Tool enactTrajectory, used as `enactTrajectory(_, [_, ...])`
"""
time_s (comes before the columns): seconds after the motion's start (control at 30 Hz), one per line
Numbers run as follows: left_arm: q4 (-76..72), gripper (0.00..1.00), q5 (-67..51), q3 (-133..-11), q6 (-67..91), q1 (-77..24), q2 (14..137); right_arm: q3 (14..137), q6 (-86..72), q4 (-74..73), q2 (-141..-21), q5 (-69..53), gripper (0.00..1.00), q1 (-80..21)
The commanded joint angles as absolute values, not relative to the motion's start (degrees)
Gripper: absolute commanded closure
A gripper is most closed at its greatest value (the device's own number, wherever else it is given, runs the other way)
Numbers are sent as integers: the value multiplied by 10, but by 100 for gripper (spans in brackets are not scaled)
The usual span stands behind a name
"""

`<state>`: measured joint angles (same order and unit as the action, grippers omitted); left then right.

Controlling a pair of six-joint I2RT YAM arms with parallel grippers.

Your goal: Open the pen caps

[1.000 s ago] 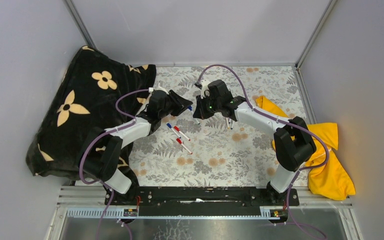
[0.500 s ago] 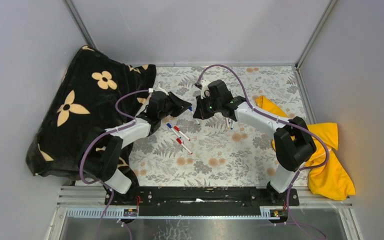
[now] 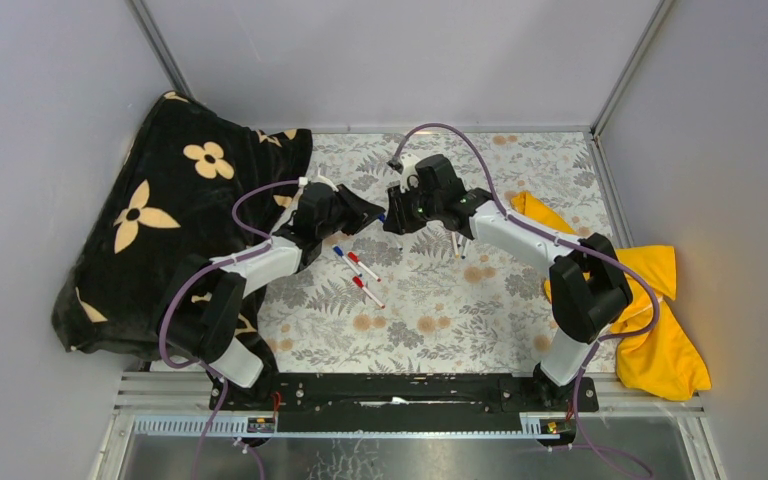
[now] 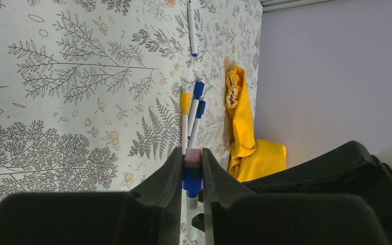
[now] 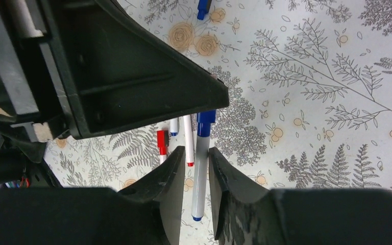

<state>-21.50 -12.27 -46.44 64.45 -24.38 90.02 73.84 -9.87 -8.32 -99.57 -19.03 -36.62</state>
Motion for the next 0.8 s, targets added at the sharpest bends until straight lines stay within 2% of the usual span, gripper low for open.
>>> enactTrajectory(0.0, [-254, 100, -132, -471, 647, -247, 889, 772, -92, -75, -985, -195, 70, -368])
enactTrajectory(0.77, [-252, 100, -139, -484, 653, -247, 876, 778, -95, -73, -1017, -202, 70, -368])
